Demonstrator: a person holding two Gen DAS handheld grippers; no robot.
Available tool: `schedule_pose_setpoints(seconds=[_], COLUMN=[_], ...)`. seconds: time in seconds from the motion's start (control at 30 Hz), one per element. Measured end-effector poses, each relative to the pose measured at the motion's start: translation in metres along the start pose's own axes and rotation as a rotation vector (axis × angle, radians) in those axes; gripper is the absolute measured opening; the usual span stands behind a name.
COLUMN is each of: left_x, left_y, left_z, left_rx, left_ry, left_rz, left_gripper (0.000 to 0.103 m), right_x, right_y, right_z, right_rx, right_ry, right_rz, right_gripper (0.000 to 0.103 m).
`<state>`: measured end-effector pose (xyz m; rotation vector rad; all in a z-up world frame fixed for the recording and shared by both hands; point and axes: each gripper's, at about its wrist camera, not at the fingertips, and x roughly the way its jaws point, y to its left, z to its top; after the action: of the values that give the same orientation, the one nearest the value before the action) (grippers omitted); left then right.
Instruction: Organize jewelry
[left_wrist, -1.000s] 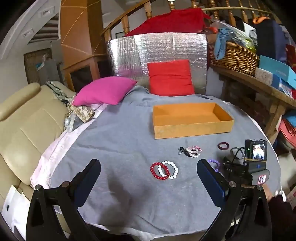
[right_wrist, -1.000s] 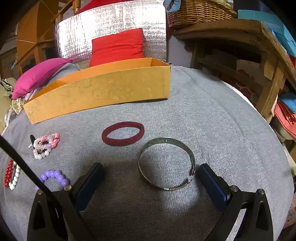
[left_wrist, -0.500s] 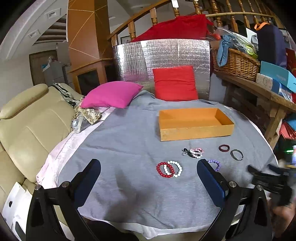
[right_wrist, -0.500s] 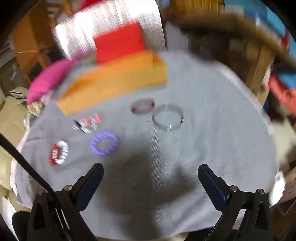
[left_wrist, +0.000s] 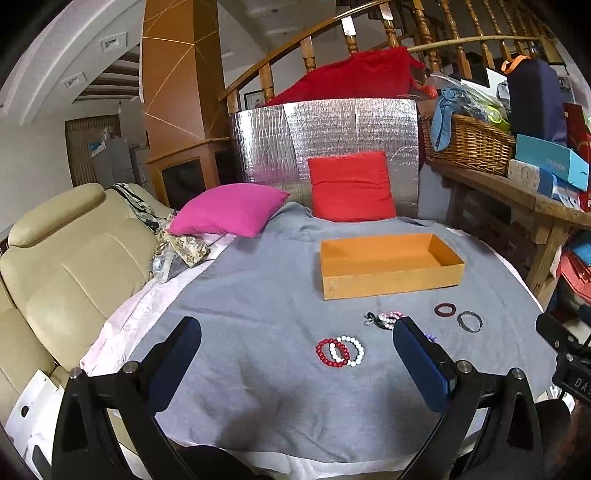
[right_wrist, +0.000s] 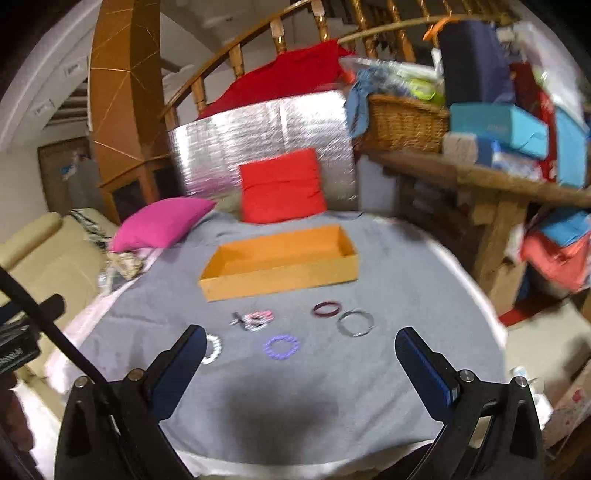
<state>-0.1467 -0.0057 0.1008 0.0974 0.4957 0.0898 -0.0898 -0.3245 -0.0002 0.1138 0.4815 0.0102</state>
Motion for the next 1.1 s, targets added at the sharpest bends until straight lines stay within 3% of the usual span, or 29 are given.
schedule_pose_setpoints(seconds=[0.37, 1.1], left_x=[0.009, 0.010], left_y=[-0.012, -0.027], left_z=[-0.008, -0.012], left_rx=[0.025, 0.055], left_ry=[0.035, 0.053], left_rz=[-0.001, -0.022], left_gripper=[0.103, 0.103], right_x=[-0.028, -0.027], right_y=[0.022, 0.027], right_z=[0.016, 0.014], right_rx=[-0.064, -0.081], right_ry=[-0.051, -0.015], right_rz=[-0.084, -0.090], right_gripper=[0.103, 0.103])
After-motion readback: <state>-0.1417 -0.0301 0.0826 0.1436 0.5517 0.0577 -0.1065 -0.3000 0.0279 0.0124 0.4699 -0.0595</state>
